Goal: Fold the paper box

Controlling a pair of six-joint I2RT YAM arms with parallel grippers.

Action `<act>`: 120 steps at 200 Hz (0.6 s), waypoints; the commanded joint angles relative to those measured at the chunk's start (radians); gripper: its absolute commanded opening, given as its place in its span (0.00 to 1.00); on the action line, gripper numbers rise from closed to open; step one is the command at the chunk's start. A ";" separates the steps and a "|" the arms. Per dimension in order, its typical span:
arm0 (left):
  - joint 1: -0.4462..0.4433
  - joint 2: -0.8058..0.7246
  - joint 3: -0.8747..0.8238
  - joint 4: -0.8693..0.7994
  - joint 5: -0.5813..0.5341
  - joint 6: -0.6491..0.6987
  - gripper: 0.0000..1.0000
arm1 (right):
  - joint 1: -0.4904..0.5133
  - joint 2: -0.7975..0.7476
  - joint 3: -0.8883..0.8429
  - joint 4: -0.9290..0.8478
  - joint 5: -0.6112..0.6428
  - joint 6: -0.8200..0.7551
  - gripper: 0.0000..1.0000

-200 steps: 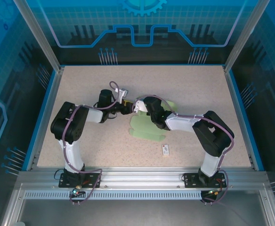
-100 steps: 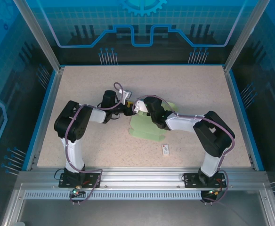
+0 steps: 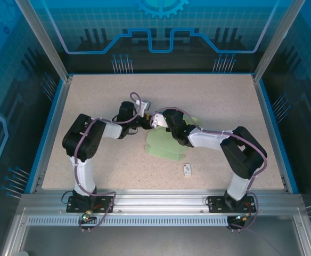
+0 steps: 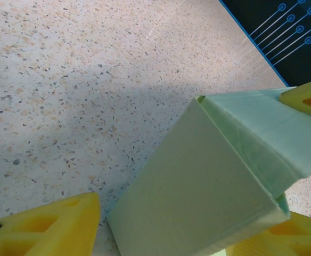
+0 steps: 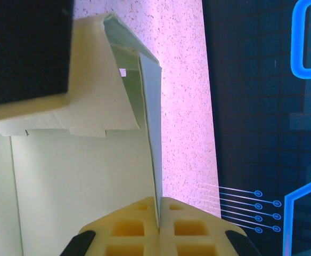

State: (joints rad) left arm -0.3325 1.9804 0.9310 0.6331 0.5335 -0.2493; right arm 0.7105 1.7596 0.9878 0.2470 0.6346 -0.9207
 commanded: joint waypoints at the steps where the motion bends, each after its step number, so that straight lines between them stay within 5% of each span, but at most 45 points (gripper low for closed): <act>1: -0.009 0.008 0.025 0.000 -0.066 -0.013 0.62 | -0.006 -0.032 0.025 -0.050 -0.046 0.035 0.00; 120: -0.046 -0.011 0.039 -0.049 -0.269 -0.074 0.43 | -0.009 -0.027 0.055 -0.104 -0.067 0.062 0.00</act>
State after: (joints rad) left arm -0.3893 1.9800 0.9516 0.6003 0.3740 -0.2756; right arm 0.6994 1.7576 1.0183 0.1822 0.6197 -0.8871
